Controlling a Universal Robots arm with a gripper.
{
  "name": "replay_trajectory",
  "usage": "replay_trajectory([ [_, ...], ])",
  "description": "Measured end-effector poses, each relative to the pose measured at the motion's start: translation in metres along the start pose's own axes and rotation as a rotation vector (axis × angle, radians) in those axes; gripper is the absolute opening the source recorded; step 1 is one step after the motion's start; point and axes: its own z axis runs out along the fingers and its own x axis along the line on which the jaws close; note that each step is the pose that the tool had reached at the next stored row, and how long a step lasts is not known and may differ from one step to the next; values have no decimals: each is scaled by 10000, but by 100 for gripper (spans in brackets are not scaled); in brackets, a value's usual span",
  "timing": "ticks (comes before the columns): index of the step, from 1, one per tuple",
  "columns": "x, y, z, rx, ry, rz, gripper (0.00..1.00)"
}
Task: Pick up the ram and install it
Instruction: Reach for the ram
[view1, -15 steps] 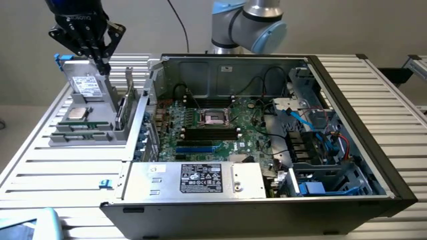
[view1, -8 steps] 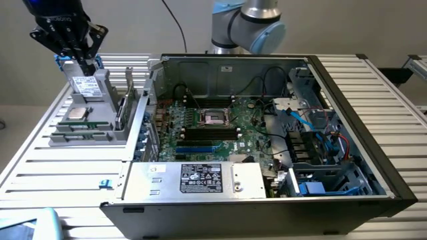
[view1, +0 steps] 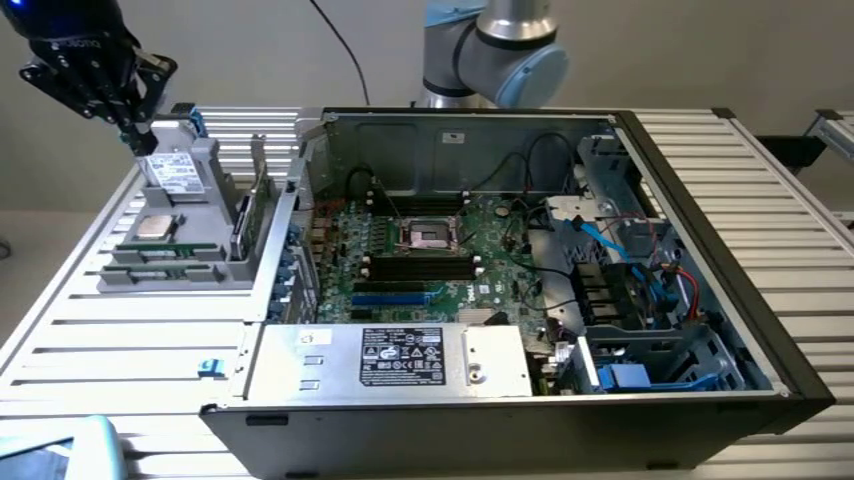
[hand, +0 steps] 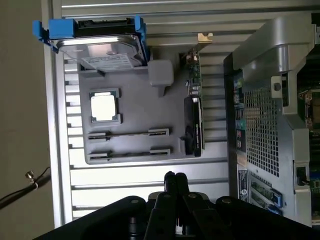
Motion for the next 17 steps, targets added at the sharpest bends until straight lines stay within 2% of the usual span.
replay_trajectory([
  [10, 455, 11, 55, 8, 10, 0, 11],
  [17, 768, 68, 93, 23, 10, -1, 11],
])
